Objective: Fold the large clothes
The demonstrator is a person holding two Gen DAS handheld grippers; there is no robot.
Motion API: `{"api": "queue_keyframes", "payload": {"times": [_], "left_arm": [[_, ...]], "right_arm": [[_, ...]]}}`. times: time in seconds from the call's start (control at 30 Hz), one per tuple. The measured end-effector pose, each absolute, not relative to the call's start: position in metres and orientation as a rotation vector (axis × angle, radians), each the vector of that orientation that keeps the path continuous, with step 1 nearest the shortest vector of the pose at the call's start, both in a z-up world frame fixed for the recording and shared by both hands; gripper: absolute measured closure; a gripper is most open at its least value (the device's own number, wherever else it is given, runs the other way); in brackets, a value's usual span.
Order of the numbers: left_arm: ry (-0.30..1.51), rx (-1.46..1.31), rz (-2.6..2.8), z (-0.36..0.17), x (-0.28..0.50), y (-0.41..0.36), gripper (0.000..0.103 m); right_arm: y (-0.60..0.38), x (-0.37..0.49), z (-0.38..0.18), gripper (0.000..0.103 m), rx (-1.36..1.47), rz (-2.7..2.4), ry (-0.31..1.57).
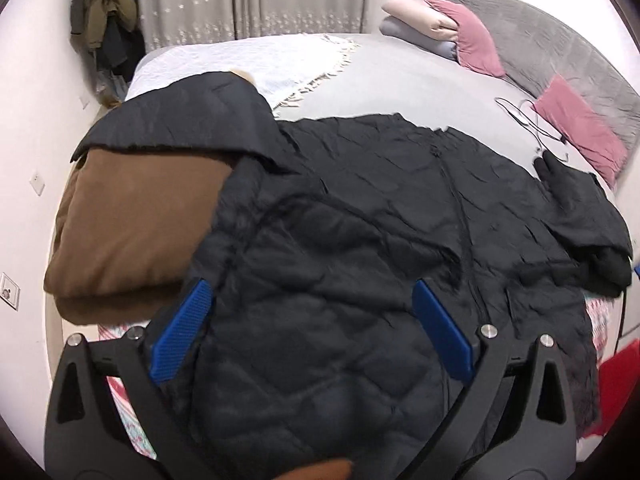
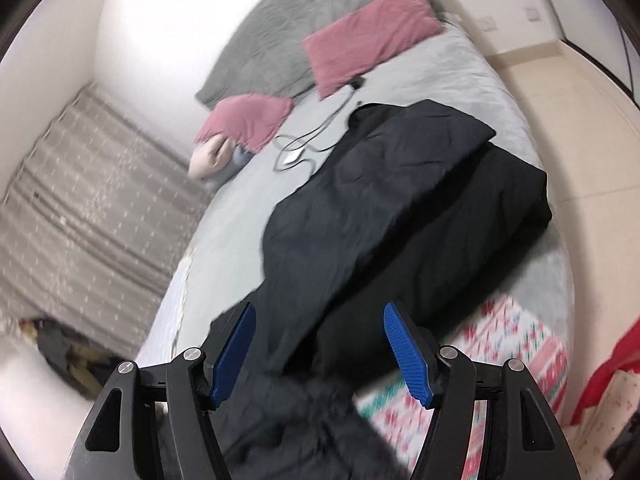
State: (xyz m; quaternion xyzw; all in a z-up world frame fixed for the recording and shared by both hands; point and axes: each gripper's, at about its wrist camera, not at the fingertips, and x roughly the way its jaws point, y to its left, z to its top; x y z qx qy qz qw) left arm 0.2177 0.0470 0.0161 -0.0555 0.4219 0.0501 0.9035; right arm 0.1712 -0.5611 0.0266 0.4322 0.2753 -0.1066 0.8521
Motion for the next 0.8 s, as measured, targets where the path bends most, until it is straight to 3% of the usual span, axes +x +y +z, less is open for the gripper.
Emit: {"api": "queue_keyframes", "payload": {"times": [0.33,0.4,0.5,0.6,0.67,0.8], "left_arm": [[0.873,-0.115,0.193,0.007,0.239,0.061,0.002],[0.877,-0.123,0.194,0.005,0.244,0.062,0.002],[0.884,-0.136,0.189,0.002,0.248,0.064,0.002],[0.891,-0.140,0.191,-0.001,0.252,0.063,0.002],[0.897,-0.138,0.187,-0.003,0.252,0.063,0.002],[0.896,-0.140,0.187,-0.003,0.252,0.065,0.002]], "right_arm": [[-0.617,0.214,-0.009,0.036,0.961,-0.370,0.550],[-0.627,0.220,-0.014,0.041,0.979,-0.389,0.533],[-0.635,0.226,-0.017,0.059,0.991,-0.395,0.496],[-0.637,0.228,-0.016,0.090,0.980,-0.415,0.484],[-0.634,0.228,-0.006,0.096,0.928,-0.443,0.465],[-0.611,0.226,0.038,0.097,0.756,-0.453,0.351]]}}
